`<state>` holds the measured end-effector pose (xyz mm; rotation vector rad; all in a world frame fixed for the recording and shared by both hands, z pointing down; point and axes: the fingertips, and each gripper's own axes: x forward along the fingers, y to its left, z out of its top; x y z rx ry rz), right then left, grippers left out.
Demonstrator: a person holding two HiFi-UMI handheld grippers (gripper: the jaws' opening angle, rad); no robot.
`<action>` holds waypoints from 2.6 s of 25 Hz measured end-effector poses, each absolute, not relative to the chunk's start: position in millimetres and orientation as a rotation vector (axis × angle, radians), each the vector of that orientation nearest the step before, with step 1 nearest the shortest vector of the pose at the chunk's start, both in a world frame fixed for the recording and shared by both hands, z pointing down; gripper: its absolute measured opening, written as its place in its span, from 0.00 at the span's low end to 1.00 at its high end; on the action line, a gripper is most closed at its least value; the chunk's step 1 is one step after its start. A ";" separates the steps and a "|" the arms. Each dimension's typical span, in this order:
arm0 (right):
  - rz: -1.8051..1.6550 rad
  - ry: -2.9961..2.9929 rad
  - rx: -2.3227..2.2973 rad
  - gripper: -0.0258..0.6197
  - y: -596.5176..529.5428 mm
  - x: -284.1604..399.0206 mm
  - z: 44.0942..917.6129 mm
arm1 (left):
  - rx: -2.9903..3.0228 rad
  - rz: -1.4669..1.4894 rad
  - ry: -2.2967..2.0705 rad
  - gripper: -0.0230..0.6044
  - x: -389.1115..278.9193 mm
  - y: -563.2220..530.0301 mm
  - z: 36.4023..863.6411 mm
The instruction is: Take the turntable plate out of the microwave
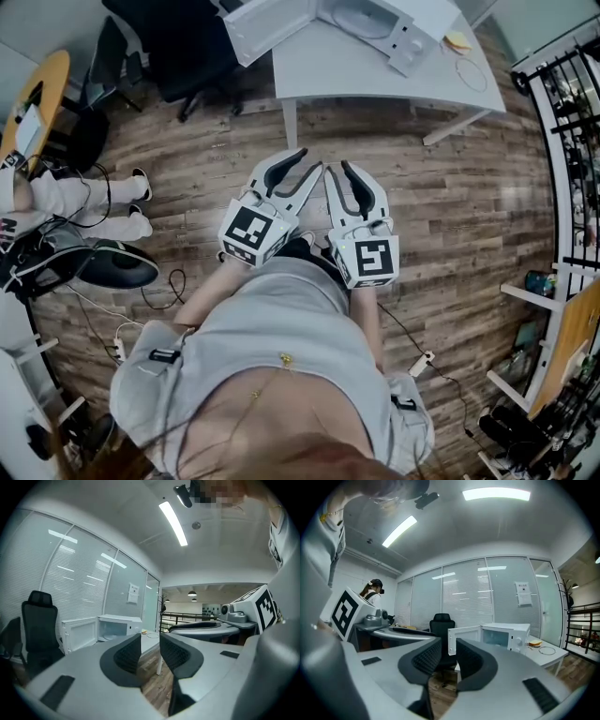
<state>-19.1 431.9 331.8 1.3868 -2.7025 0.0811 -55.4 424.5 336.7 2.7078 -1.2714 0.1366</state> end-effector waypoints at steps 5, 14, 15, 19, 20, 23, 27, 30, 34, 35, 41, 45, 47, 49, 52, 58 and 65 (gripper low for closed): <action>0.080 -2.700 1.365 0.20 437.2 -16.3 336.6 | 2.698 0.130 -1.272 0.23 -52.6 431.0 339.8; 0.103 -2.687 1.380 0.20 408.2 -16.3 342.3 | 2.697 0.157 -1.249 0.23 -54.7 401.2 346.6; 0.105 -2.681 1.390 0.20 403.3 -15.1 343.3 | 2.698 0.157 -1.242 0.23 -54.1 395.9 347.8; 0.114 -2.665 1.422 0.20 360.4 -14.5 345.1 | 2.702 0.179 -1.211 0.23 -54.3 352.1 351.9; 0.120 -2.665 1.429 0.20 348.7 -15.2 344.6 | 2.703 0.183 -1.202 0.23 -54.9 340.4 351.8; 0.115 -2.664 1.437 0.20 328.8 -17.9 341.6 | 2.710 0.177 -1.182 0.23 -56.2 320.0 348.2; 0.117 -2.654 1.447 0.20 312.3 -18.3 340.9 | 2.732 0.160 -1.163 0.23 -54.4 303.0 344.7; 0.110 -2.658 1.439 0.20 291.8 -23.2 341.3 | 2.737 0.162 -1.155 0.23 -57.0 280.7 345.6; 0.096 -2.662 1.436 0.20 265.4 -29.3 341.8 | 2.736 0.150 -1.147 0.23 -62.5 253.8 346.8; 0.099 -2.663 1.439 0.20 259.4 -30.6 342.2 | 2.738 0.152 -1.139 0.23 -63.1 248.1 347.6; 0.108 -2.648 1.460 0.20 226.6 -39.6 345.0 | 2.744 0.168 -1.096 0.23 -70.9 215.8 352.2; 0.115 -2.633 1.484 0.20 210.2 -44.6 345.7 | 2.747 0.174 -1.073 0.23 -76.8 199.4 355.0; 0.117 -2.626 1.493 0.20 204.3 -48.5 346.8 | 2.749 0.176 -1.056 0.23 -80.2 193.4 356.7; 0.115 -2.618 1.502 0.20 200.2 -53.1 347.8 | 2.753 0.180 -1.035 0.23 -84.1 189.6 358.6; 0.119 -2.601 1.531 0.19 197.2 -57.9 348.4 | 2.758 0.193 -1.004 0.23 -89.3 187.0 361.2; 0.138 -2.570 1.551 0.19 193.6 -62.1 350.8 | 2.743 0.194 -0.988 0.23 -96.0 181.2 365.9; 0.146 -2.573 1.536 0.19 183.8 -62.5 351.1 | 2.726 0.181 -1.010 0.24 -98.5 169.5 367.1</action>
